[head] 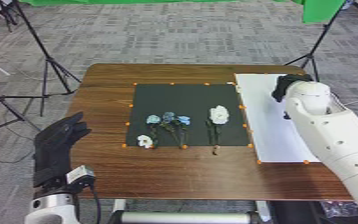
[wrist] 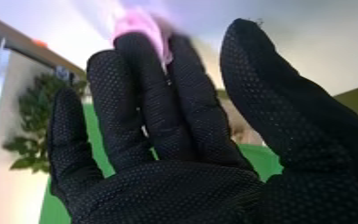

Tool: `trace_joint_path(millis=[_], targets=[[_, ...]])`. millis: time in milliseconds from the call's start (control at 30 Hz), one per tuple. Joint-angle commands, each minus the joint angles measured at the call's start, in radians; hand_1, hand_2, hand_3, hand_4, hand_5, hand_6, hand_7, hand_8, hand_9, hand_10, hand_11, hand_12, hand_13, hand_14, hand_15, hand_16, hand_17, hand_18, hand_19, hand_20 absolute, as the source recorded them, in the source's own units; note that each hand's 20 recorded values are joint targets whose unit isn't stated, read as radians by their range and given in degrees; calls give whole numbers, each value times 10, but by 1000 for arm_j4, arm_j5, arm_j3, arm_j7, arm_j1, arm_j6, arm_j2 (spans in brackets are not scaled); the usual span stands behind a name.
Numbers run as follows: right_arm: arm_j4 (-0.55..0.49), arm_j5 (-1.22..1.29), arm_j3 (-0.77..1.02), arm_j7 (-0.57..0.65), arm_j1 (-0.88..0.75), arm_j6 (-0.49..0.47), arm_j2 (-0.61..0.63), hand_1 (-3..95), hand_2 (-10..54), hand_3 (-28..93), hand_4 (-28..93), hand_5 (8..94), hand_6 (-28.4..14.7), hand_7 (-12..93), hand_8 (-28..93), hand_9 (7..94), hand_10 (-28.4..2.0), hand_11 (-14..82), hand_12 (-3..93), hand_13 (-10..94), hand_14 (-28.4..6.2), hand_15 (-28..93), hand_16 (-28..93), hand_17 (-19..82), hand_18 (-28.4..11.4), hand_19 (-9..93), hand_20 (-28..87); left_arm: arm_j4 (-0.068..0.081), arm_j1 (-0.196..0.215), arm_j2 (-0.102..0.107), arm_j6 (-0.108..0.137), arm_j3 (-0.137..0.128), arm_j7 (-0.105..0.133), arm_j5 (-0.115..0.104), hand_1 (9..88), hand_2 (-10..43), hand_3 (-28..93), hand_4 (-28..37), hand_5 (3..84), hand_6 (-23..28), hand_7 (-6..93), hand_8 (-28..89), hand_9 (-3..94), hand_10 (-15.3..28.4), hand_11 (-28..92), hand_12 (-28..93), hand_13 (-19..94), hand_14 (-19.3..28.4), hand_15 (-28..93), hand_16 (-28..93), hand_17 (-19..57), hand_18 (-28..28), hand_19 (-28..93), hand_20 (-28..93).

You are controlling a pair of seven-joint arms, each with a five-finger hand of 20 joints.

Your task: Arrange flowers

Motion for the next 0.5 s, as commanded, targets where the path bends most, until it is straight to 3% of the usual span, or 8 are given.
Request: trace_joint_path(millis=[33, 167, 233, 500], targets=[[18, -30, -42, 36, -25, 156, 18, 527, -95, 780, -283, 734, 2, 344, -6, 829, -58, 134, 358, 545, -71, 655, 380, 90, -228, 663, 285, -7, 8, -2, 1, 1, 2, -5, 292, 50, 830, -146, 531, 170, 198, -99, 425, 247, 517, 132, 335, 284, 844, -231, -40, 240, 548, 459], [2, -20, -49, 51, -28, 174, 25, 548, -95, 771, -283, 772, 20, 358, 26, 879, -31, 157, 412, 603, -51, 654, 435, 124, -226, 676, 280, -7, 11, -7, -1, 2, -2, 1, 292, 50, 830, -146, 531, 170, 198, -99, 425, 248, 516, 132, 334, 284, 844, -231, -40, 240, 548, 459], [-5, -24, -51, 54, -27, 187, 26, 549, -95, 774, -283, 779, 20, 354, 34, 883, -28, 155, 417, 613, -50, 654, 441, 131, -227, 678, 279, -9, 13, -15, -5, -5, -15, 14, 292, 50, 830, -146, 531, 170, 198, -100, 425, 248, 517, 132, 334, 284, 844, -231, -40, 240, 548, 459], [-47, 26, -93, 112, -4, 270, 65, 547, -95, 787, -283, 791, 15, 340, 63, 891, -30, 149, 436, 624, -48, 641, 465, 141, -230, 684, 268, -7, 9, -12, -3, 2, -10, 9, 292, 50, 830, -145, 531, 170, 198, -99, 425, 248, 516, 132, 334, 284, 843, -231, -40, 241, 549, 459]])
